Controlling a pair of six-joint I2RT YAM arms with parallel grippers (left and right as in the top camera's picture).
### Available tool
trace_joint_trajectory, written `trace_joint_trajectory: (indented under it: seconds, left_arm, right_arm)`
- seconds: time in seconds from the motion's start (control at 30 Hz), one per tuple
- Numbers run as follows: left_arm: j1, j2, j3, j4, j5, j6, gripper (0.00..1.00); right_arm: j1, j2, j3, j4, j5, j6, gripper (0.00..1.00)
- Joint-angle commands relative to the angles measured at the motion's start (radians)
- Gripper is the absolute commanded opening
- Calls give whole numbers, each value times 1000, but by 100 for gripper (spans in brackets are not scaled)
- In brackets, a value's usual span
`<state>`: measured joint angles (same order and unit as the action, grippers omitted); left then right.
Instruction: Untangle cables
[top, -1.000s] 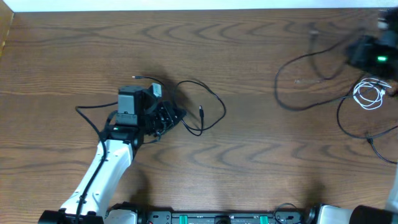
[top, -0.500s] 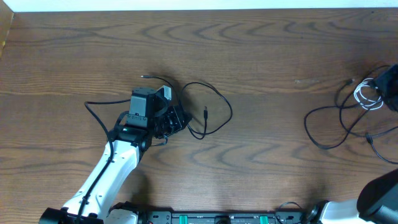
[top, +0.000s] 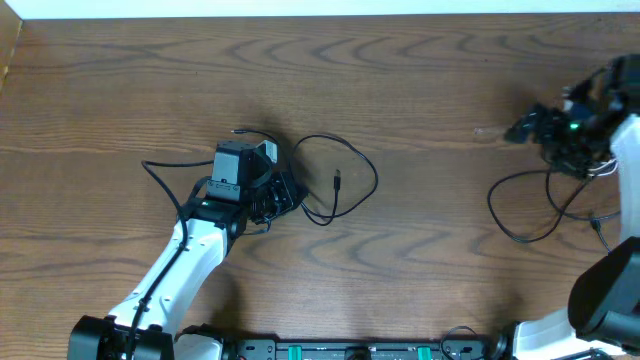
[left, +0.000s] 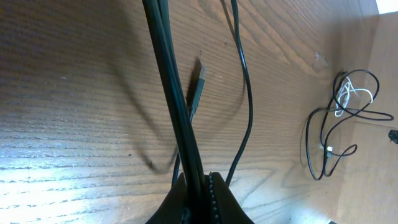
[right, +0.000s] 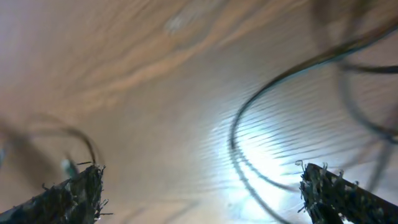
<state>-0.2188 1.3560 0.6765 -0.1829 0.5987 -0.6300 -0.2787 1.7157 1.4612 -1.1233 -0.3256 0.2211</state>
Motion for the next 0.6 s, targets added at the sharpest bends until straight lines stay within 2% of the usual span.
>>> trace_joint_trajectory:
  seconds: [0.0, 0.13, 0.23, 0.33, 0.43, 0.57]
  left_arm:
    - [-2, 5, 15, -2, -8, 12, 8]
    - [0, 5, 15, 7, -8, -60, 7]
    - [0, 5, 15, 21, -8, -164, 8]
    - [0, 5, 15, 37, -5, -282, 8]
    - [0, 5, 15, 40, 1, -419, 7]
    - [0, 5, 15, 101, 103, -534, 7]
  right_arm:
    - [103, 19, -12, -10, -77, -96, 99]
    - [238, 19, -38, 26, -206, -211, 99]
    - [336, 19, -65, 95, -282, -264, 99]
    - [436, 19, -82, 155, -284, -273, 99]
    - [534, 20, -84, 189, -284, -348, 99]
    - [669, 20, -84, 237, -283, -428, 99]
